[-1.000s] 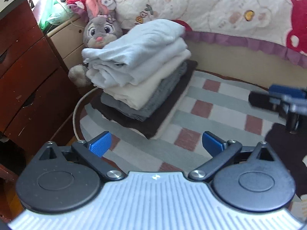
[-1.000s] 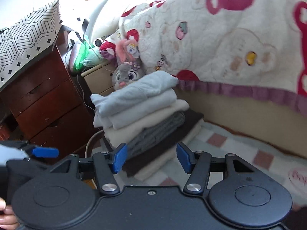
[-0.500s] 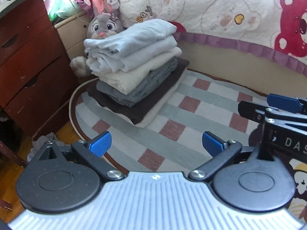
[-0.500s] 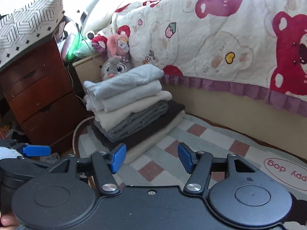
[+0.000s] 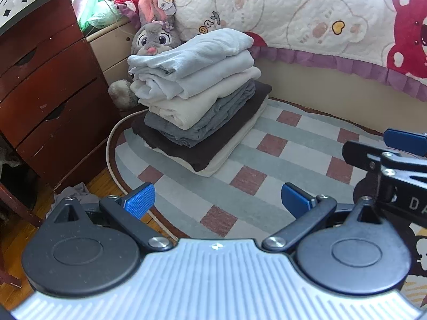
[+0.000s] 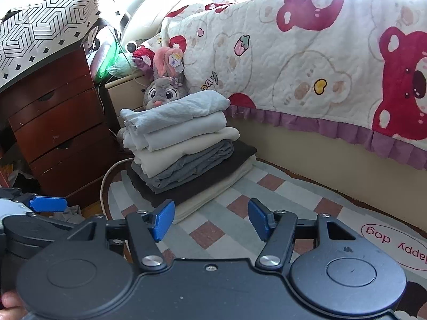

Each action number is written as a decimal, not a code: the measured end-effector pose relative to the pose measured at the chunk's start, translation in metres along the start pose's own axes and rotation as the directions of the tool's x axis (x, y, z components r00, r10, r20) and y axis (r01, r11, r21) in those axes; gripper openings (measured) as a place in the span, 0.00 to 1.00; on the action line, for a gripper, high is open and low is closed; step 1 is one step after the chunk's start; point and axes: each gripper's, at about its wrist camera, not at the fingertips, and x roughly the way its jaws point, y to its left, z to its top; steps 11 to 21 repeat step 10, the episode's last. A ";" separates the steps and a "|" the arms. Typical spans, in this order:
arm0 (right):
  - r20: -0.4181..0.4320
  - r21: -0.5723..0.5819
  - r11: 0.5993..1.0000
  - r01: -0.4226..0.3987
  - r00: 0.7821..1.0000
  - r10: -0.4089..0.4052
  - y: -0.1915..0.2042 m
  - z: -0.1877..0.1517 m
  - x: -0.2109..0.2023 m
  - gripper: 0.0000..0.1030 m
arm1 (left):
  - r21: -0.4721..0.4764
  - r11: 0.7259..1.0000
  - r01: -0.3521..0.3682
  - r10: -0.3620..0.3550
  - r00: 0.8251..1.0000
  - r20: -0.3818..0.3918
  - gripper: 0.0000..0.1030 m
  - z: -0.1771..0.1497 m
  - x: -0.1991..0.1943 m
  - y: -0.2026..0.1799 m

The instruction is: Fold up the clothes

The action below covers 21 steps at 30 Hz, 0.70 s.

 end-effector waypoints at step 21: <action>0.005 0.009 1.000 0.020 1.000 -0.020 0.001 -0.001 -0.002 0.64 | 0.007 1.000 -0.010 0.010 1.000 0.012 1.00 -0.002 -0.002 -0.004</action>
